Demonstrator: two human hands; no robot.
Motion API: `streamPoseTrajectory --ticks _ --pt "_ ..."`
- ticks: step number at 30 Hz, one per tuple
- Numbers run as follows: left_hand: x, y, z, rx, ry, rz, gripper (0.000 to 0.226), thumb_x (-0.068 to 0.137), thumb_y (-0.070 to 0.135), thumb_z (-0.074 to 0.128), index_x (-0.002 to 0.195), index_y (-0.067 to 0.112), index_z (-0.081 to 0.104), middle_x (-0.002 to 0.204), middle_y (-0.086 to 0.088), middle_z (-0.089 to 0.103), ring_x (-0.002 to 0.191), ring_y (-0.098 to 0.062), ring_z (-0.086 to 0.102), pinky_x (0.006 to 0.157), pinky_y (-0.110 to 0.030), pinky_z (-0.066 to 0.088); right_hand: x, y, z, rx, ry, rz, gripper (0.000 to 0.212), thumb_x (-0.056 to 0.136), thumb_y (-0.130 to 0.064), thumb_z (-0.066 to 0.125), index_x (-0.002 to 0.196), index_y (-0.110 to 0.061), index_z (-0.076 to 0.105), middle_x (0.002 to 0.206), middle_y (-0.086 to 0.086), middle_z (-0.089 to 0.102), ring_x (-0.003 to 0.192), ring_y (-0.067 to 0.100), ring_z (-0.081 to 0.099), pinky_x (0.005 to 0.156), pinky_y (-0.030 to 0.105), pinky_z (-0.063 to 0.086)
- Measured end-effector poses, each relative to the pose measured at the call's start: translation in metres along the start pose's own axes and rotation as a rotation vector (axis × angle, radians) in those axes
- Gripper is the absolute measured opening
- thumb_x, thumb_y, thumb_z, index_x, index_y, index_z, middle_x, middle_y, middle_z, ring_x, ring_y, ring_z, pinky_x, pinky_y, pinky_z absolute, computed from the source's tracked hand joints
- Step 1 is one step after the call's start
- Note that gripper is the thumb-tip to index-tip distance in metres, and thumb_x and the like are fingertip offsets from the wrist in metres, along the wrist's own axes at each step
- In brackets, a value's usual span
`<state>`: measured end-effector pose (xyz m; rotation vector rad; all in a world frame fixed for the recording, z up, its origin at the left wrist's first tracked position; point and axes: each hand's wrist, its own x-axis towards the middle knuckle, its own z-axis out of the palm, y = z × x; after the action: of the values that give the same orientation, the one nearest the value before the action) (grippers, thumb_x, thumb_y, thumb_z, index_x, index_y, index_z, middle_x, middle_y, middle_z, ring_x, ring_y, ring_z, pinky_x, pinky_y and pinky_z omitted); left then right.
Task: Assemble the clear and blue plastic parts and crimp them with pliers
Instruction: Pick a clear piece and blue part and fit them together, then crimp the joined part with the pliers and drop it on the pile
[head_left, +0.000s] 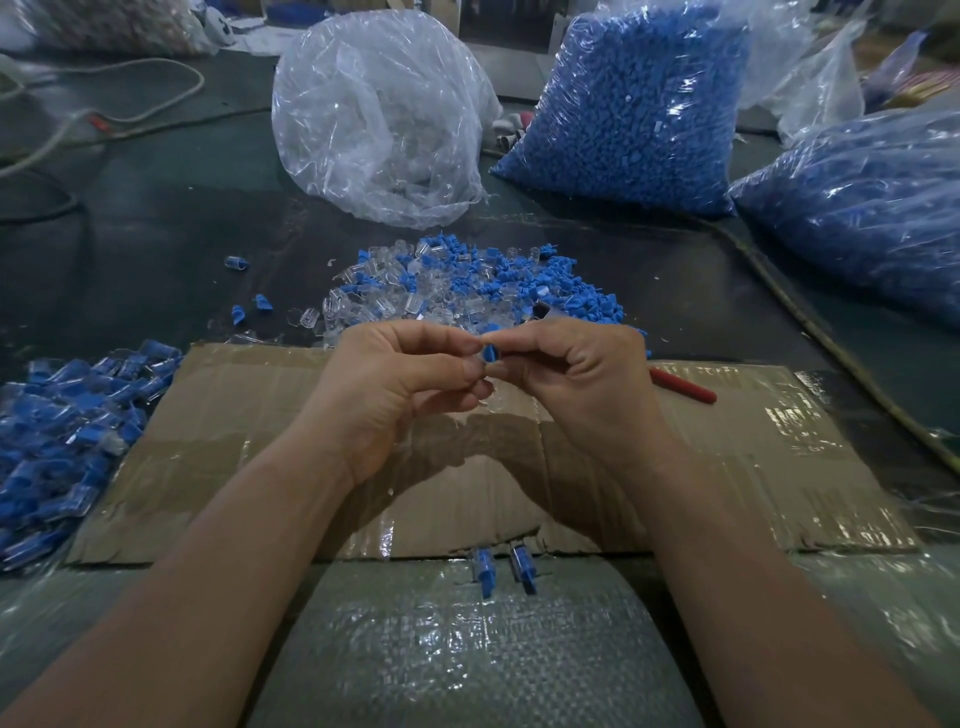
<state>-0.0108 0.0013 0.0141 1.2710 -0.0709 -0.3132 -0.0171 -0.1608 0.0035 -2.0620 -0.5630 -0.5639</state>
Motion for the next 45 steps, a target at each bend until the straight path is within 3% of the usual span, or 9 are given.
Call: streamPoseTrajectory --ticks 7,10,18,34,39,42,45 --pt "0.001 0.0 -0.001 0.021 -0.025 0.009 0.009 0.053 0.004 0.069 0.059 0.01 0.072 0.062 -0.012 0.068 0.055 -0.019 0.067 0.049 -0.018 0.051 0.0 -0.004 -0.002 -0.05 0.002 -0.032 0.022 0.073 -0.003 0.071 0.095 -0.001 0.071 0.085 -0.007 0.063 0.072 -0.004 0.06 0.074 0.011 0.05" --pt "0.001 -0.002 0.0 0.051 -0.001 0.009 0.006 0.053 0.005 0.069 0.058 0.01 0.069 0.058 -0.011 0.066 0.051 -0.017 0.065 0.046 -0.018 0.05 0.0 -0.006 -0.001 -0.051 0.0 -0.056 0.022 0.071 -0.002 0.072 0.094 -0.001 0.071 0.085 -0.007 0.063 0.082 0.001 0.06 0.075 0.012 0.05" --pt "0.0 -0.001 -0.002 0.11 -0.024 0.018 0.007 0.053 0.003 0.068 0.059 0.007 0.067 0.058 -0.012 0.066 0.05 -0.018 0.064 0.047 -0.019 0.051 -0.001 -0.007 -0.004 -0.099 -0.068 -0.107 0.023 0.071 -0.005 0.072 0.094 -0.003 0.072 0.086 0.005 0.071 0.085 0.009 0.062 0.077 0.019 0.052" --pt "0.001 -0.002 -0.002 0.123 -0.043 0.023 0.005 0.053 0.005 0.068 0.055 0.01 0.068 0.058 -0.01 0.066 0.049 -0.017 0.064 0.046 -0.018 0.05 0.0 -0.011 -0.007 -0.081 -0.096 -0.043 0.022 0.072 -0.007 0.071 0.094 -0.006 0.072 0.084 0.001 0.071 0.082 0.009 0.063 0.074 0.021 0.053" --pt "0.002 -0.003 -0.003 0.132 -0.054 0.025 0.005 0.054 0.005 0.068 0.055 0.011 0.069 0.058 -0.009 0.066 0.049 -0.017 0.064 0.046 -0.018 0.05 0.001 -0.012 -0.007 -0.101 -0.119 -0.045 0.023 0.072 -0.007 0.072 0.095 -0.006 0.071 0.085 -0.01 0.064 0.085 0.008 0.063 0.075 0.017 0.052" --pt "0.002 -0.004 -0.003 0.116 -0.054 0.029 0.005 0.055 0.006 0.069 0.056 0.011 0.07 0.059 -0.011 0.066 0.051 -0.017 0.064 0.047 -0.018 0.051 0.002 -0.012 -0.012 -0.084 -0.169 0.135 0.037 0.068 -0.028 0.075 0.102 -0.014 0.069 0.085 -0.022 0.061 0.085 0.0 0.062 0.076 0.012 0.05" --pt "0.003 -0.006 -0.005 0.079 -0.03 0.023 0.006 0.056 0.007 0.069 0.056 0.012 0.071 0.058 -0.01 0.065 0.053 -0.016 0.065 0.048 -0.018 0.051 0.007 -0.001 -0.03 -0.204 -0.077 0.379 0.049 0.064 -0.046 0.073 0.107 -0.022 0.067 0.083 -0.023 0.059 0.082 -0.009 0.058 0.072 0.008 0.046"
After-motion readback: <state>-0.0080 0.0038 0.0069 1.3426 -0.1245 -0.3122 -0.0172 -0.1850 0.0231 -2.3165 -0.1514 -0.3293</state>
